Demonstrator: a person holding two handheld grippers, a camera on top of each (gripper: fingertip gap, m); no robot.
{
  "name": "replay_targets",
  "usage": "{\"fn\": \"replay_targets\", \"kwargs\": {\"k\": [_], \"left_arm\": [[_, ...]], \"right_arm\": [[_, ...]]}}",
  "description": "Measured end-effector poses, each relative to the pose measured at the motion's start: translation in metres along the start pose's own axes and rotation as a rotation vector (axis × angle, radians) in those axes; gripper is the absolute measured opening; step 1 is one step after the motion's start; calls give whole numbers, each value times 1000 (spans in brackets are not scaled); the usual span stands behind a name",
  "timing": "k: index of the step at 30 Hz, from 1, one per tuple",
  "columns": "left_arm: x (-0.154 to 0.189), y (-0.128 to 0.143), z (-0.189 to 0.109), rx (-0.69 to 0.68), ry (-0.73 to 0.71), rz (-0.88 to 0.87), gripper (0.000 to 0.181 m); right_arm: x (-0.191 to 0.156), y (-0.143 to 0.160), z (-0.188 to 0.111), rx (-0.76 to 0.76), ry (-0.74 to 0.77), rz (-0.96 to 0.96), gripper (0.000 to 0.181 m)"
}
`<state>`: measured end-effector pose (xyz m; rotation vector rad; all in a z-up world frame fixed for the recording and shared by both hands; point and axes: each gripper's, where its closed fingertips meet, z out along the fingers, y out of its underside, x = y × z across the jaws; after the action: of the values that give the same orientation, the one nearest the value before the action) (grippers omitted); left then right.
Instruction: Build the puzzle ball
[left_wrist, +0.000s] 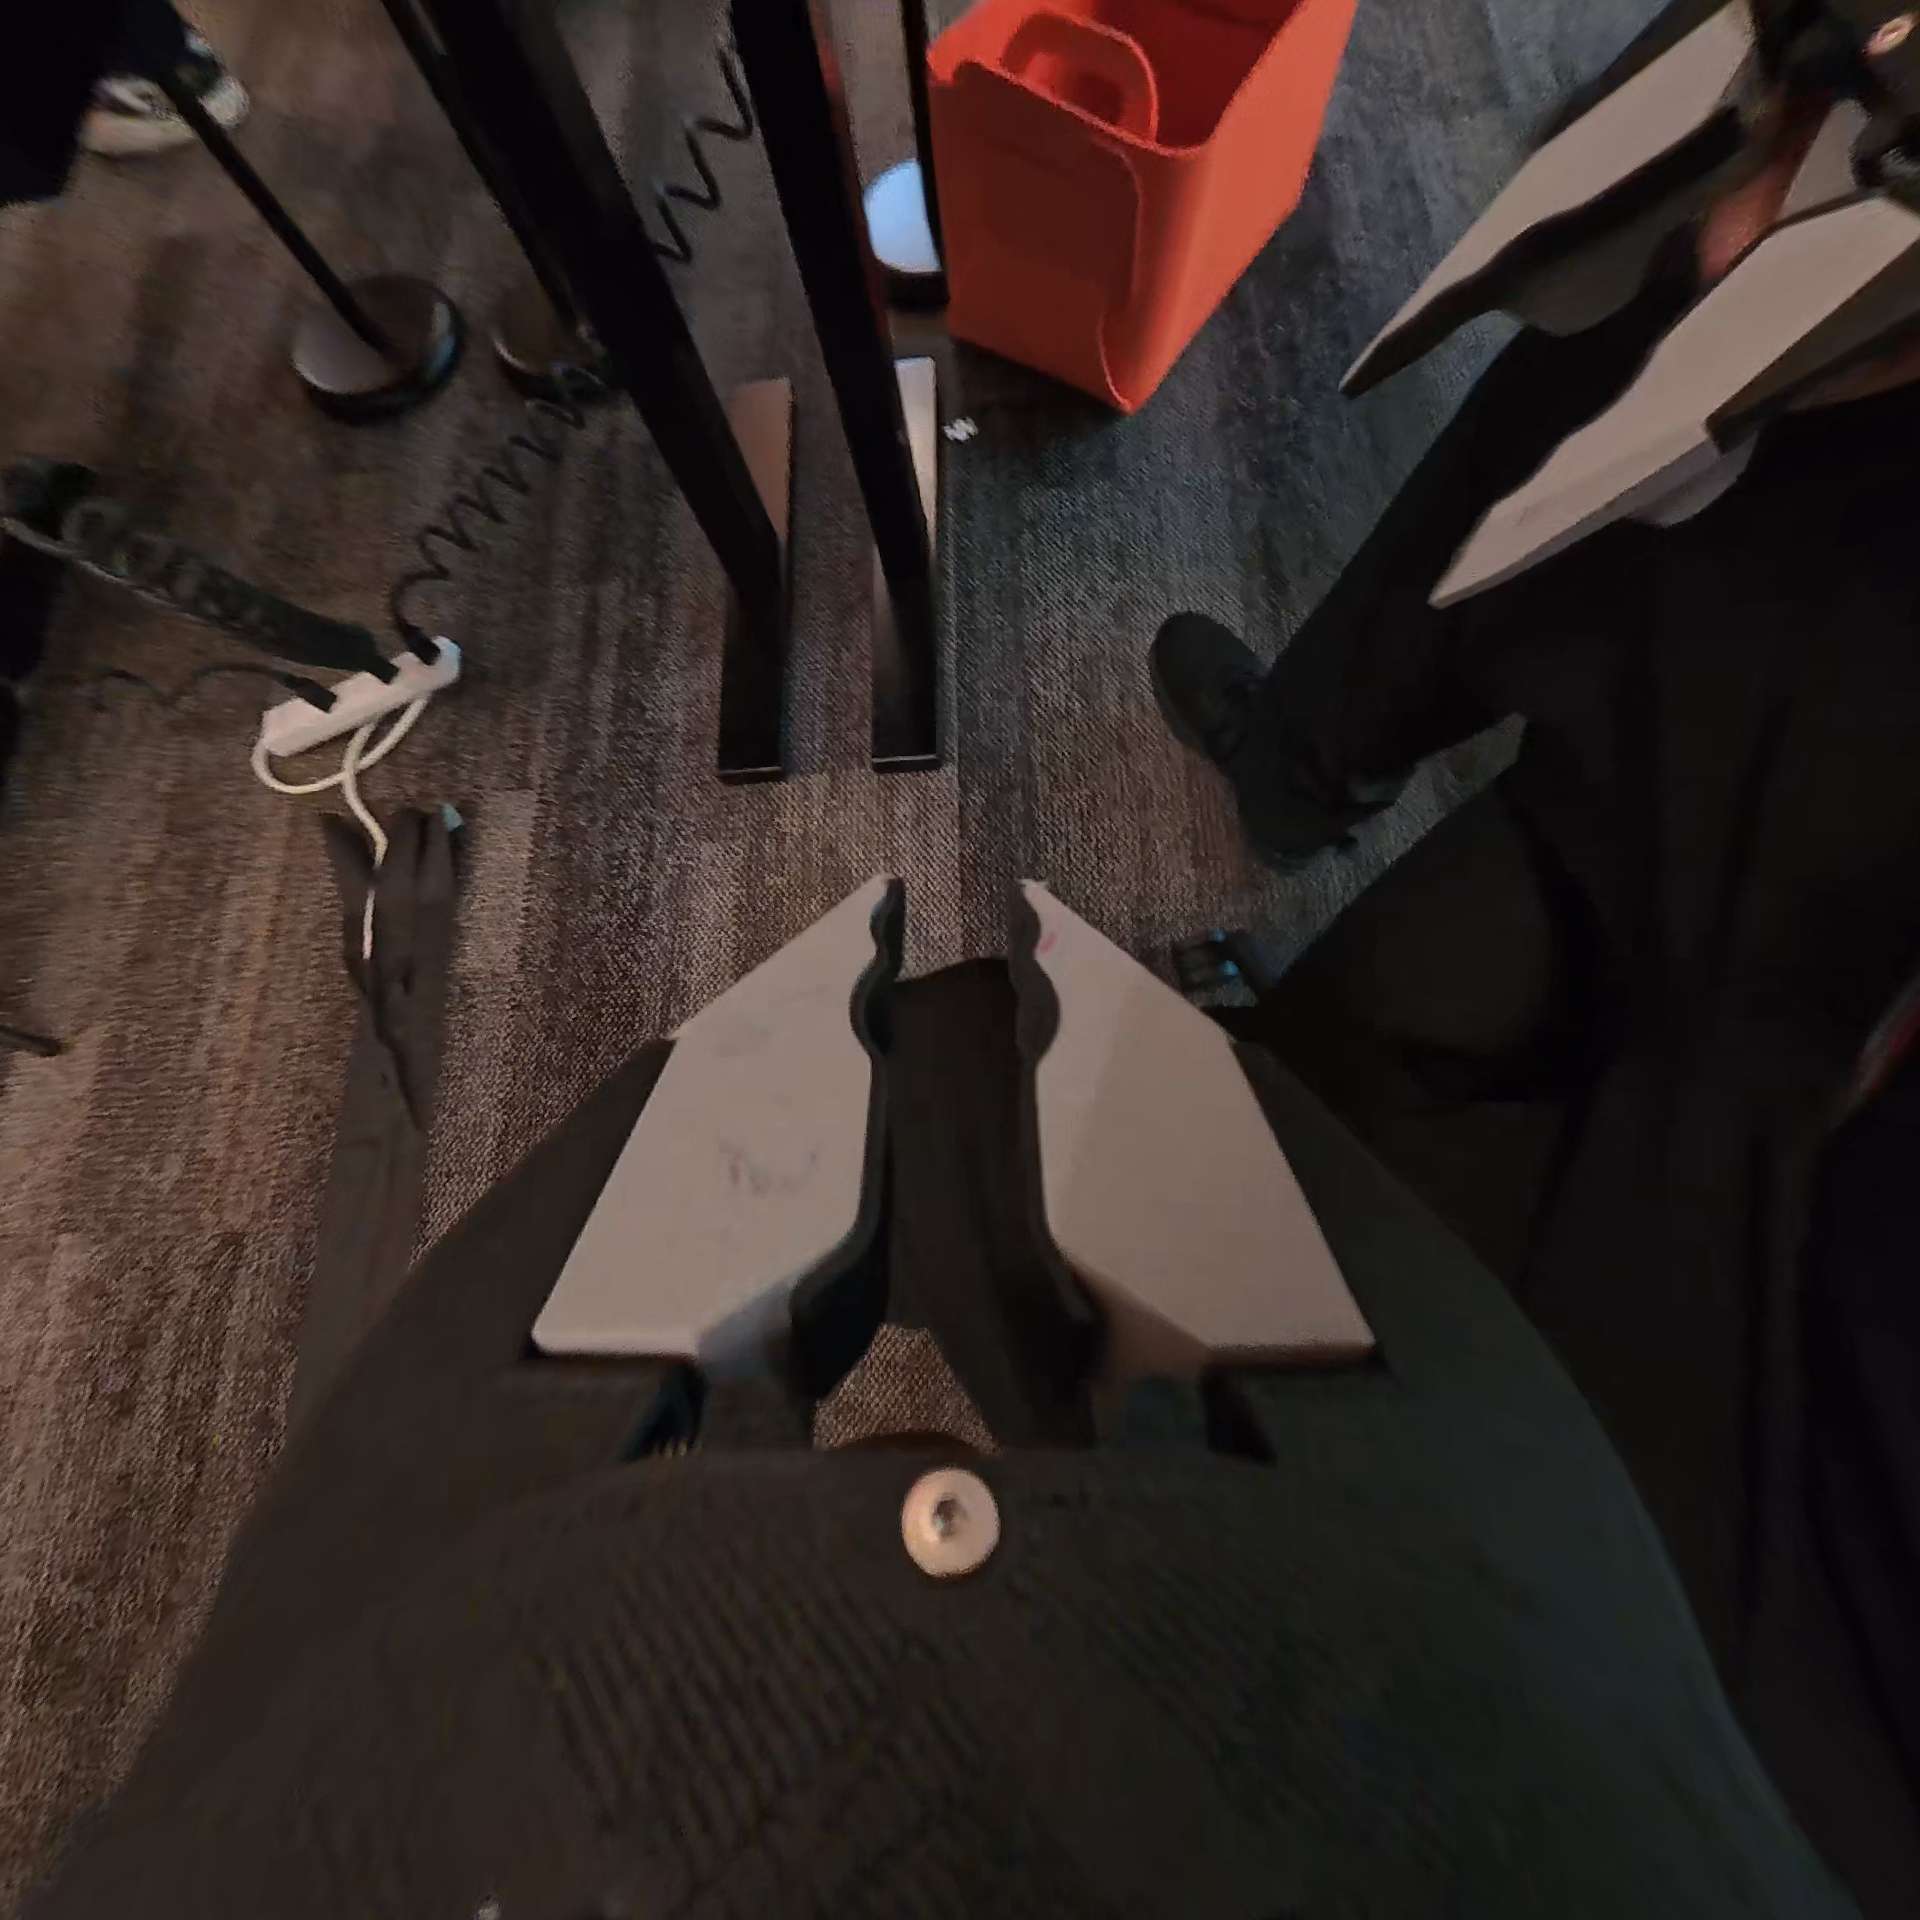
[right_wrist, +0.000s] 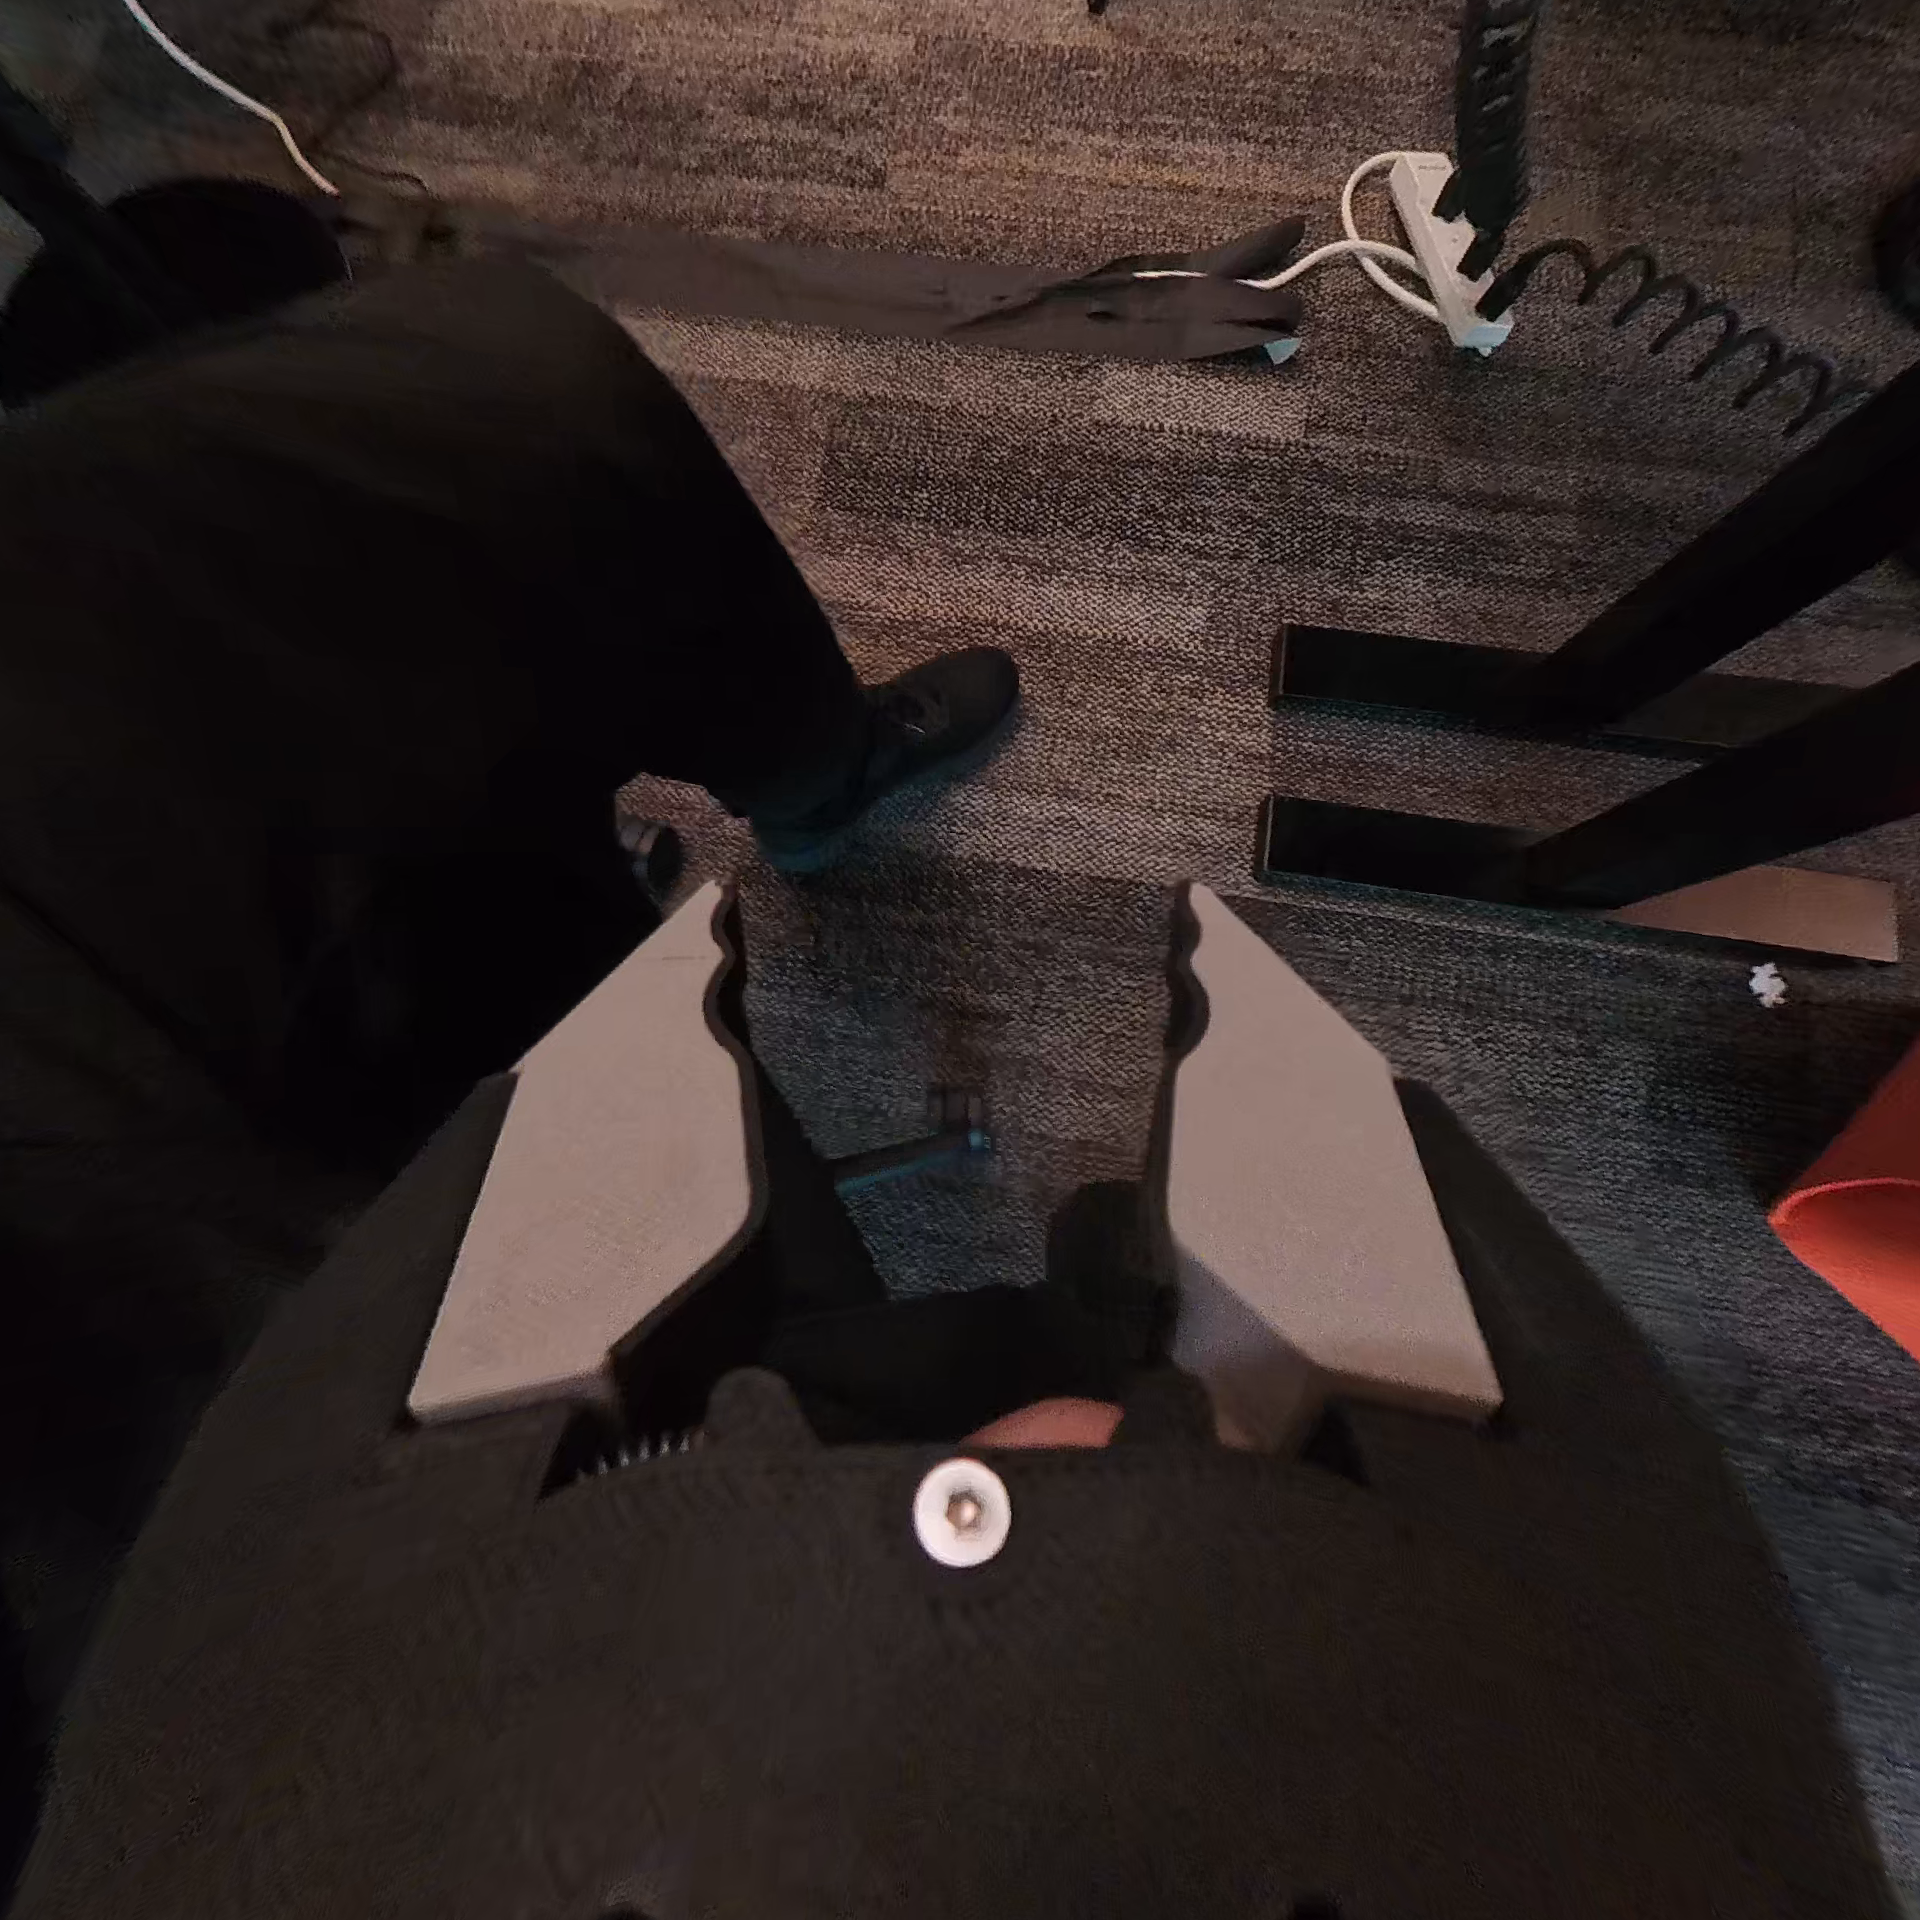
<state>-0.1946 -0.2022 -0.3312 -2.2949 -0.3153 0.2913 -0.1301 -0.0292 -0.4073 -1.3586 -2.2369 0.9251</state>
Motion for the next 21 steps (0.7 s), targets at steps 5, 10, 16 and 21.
{"fn": "replay_targets", "kwargs": {"k": [5, 10, 16, 21], "left_arm": [[42, 22, -15, -51, -63, -113, 22], [76, 24, -27, -42, -92, -203, 26], [110, 23, -25, -63, -132, -197, 28], [124, 33, -13, -135, -163, -138, 38]], "right_arm": [[1, -1, -25, 42, 17, -94, 80], [-7, 10, -43, 63, 11, -191, 80], [-12, 36, -63, 39, -6, -267, 81], [-8, 42, -73, 53, 5, -319, 79]]}}
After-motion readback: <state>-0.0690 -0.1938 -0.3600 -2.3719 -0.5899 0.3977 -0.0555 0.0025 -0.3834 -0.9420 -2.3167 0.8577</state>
